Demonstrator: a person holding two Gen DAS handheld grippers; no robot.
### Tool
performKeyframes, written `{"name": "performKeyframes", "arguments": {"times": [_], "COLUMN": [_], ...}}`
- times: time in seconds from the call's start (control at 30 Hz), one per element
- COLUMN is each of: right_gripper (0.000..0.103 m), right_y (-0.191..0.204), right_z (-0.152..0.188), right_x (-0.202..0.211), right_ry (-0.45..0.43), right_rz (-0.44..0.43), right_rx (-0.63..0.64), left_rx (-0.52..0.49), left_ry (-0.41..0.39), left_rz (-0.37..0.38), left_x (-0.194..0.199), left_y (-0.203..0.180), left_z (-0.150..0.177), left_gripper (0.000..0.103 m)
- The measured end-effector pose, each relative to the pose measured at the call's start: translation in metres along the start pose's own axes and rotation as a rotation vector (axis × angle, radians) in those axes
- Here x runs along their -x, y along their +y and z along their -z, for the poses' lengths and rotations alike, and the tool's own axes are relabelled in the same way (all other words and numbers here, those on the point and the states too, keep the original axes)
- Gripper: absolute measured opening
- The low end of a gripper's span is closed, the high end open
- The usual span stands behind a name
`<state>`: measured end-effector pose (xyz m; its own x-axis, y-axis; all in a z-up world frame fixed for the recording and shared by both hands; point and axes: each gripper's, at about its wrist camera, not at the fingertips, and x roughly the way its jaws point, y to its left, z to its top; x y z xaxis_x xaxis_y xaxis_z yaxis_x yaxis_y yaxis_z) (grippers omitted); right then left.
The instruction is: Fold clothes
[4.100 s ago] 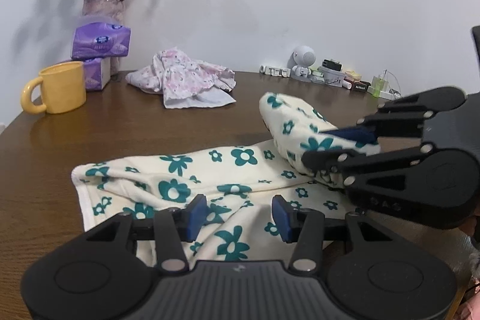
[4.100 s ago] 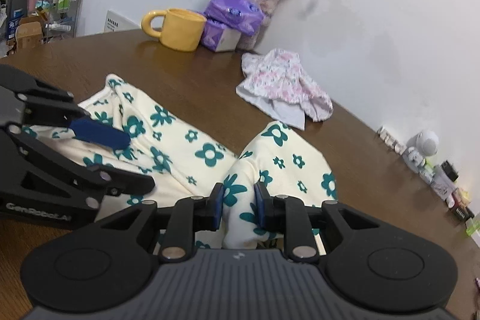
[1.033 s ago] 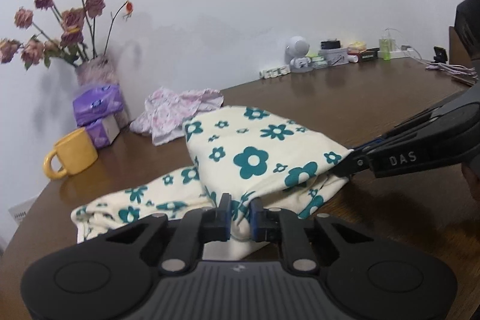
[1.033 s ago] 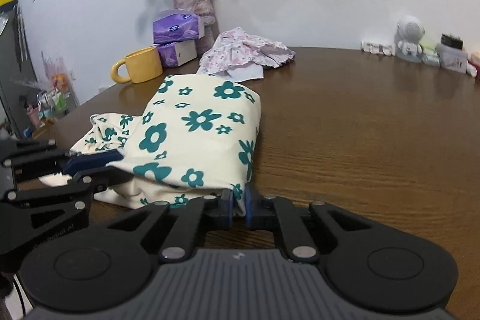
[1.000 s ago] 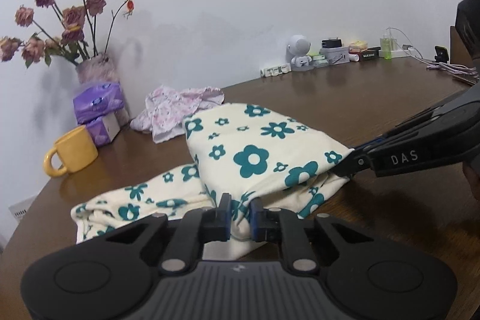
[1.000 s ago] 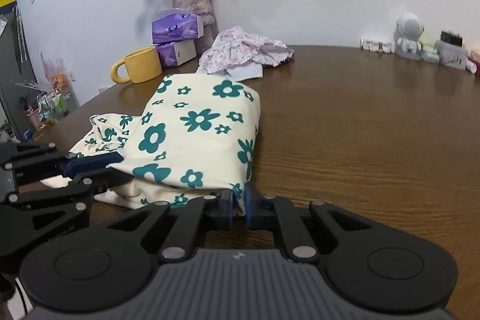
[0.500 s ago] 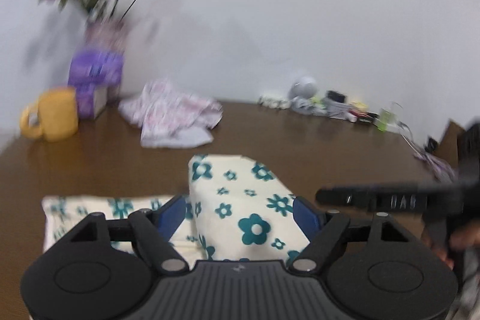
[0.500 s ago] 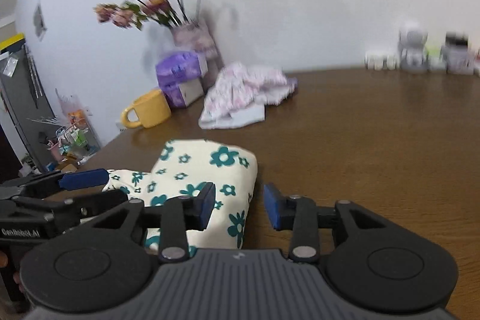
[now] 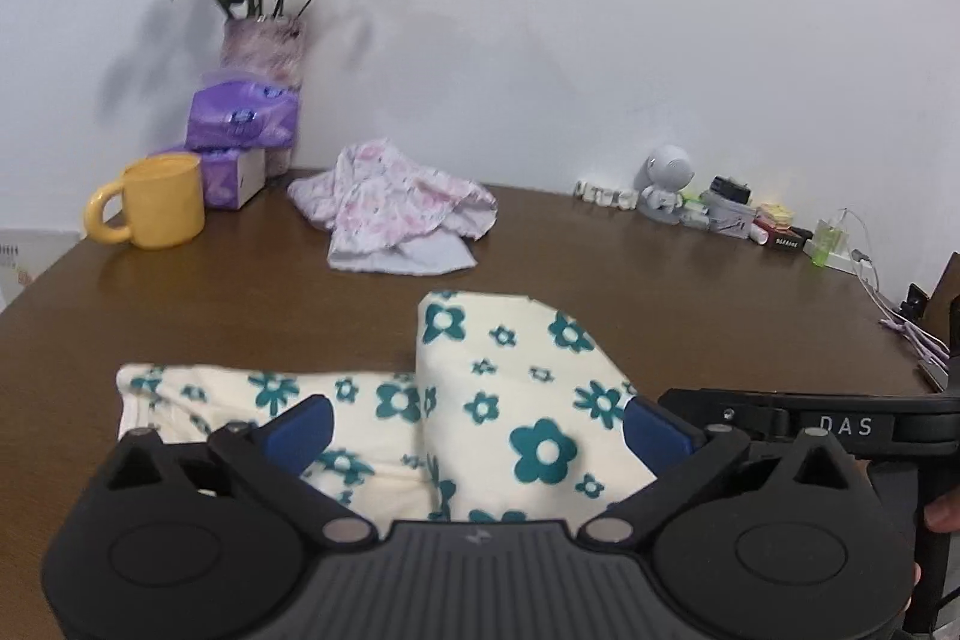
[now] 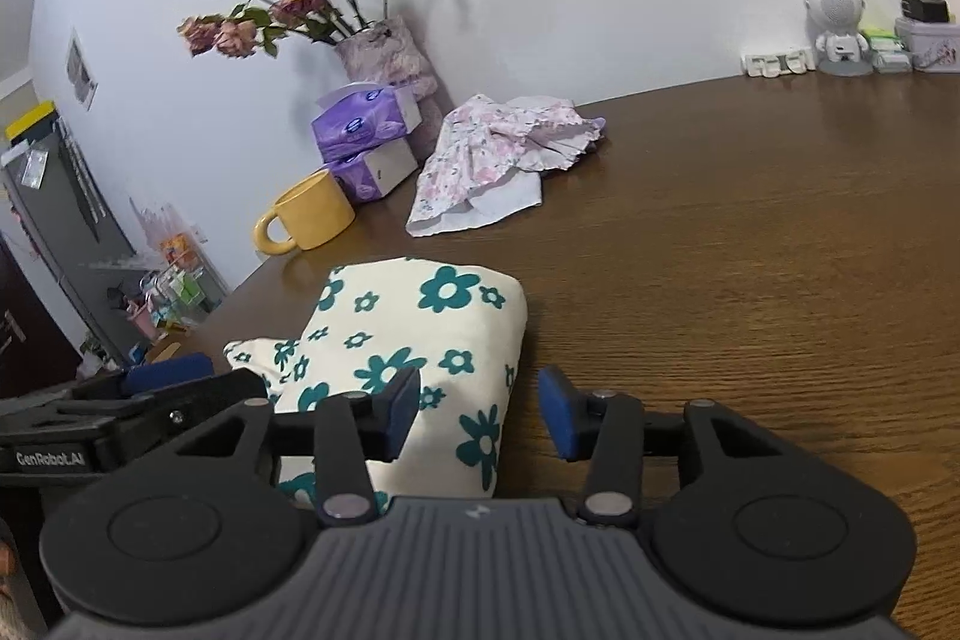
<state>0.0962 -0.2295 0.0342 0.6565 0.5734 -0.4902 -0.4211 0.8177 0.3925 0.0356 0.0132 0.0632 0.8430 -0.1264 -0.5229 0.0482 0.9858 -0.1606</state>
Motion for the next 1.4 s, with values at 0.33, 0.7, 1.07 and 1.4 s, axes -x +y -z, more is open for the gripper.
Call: {"name": "performKeyframes", "arguments": {"times": [0.33,0.7,1.07,1.4], "right_gripper": [0.046,0.024,0.026,0.034], "right_y": [-0.001,-0.001,0.007,0.0], "right_z": [-0.004,0.0,0.001,-0.048], "right_x": [-0.005,-0.023,-0.027,-0.05], "right_ry": [0.029,0.074,0.093,0.066], "right_rz": [0.002,-0.046,-0.028,0.01], "right_rx": [-0.005,-0.022,0.056,-0.01], "left_rx": [0.058,0.083,0.163,0.247], "left_ry": [0.072,0.143,0.172,0.131], "left_rz": [-0.109,-0.119,-0.047,-0.075], "left_x": [-0.025,-0.055,-0.057,-0.073], "left_y": [-0.003,0.001,0.017,0.029], "left_z": [-0.016,-0.012,-0.009,-0.05], "left_gripper": [0.102,0.075,0.065,0.057]}}
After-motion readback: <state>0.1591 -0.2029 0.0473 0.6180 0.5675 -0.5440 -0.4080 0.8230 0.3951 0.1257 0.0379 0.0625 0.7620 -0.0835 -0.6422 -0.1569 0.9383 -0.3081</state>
